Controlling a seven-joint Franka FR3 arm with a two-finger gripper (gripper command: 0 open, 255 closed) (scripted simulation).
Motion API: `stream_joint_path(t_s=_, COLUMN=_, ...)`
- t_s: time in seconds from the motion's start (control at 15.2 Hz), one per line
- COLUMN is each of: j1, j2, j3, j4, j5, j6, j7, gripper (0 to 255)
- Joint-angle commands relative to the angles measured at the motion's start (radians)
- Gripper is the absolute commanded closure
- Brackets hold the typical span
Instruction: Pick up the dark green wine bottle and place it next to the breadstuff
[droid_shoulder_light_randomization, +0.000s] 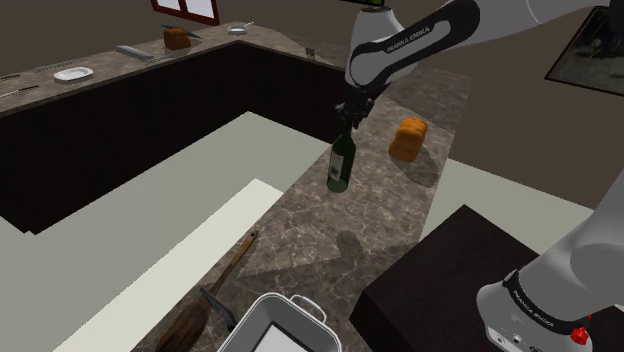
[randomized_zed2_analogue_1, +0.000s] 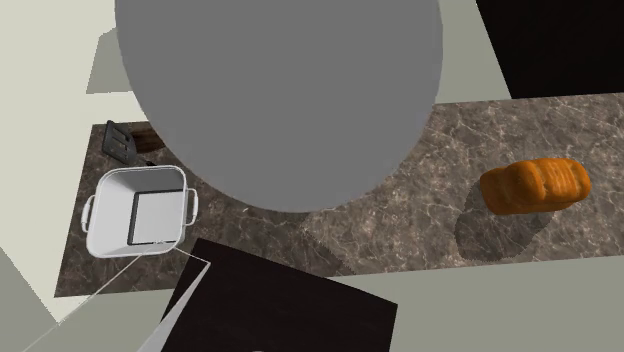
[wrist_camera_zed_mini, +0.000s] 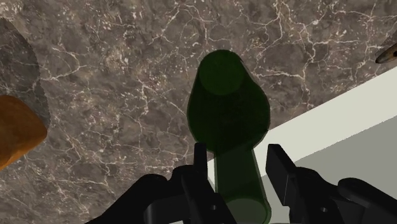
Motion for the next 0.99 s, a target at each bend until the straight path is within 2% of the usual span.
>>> stream_joint_path(t_s=0.0, j1=0.000, j2=-0.014, j3=0.001, j4=0.012, j5=0.003, j6=-0.025, j7=-0.003, gripper=255)
stream_joint_path(t_s=0.92, j1=-0.002, j2=-0.091, j3=0.006, j4=0.103, j5=0.021, j6=-0.193, j7=-0.021, gripper=255)
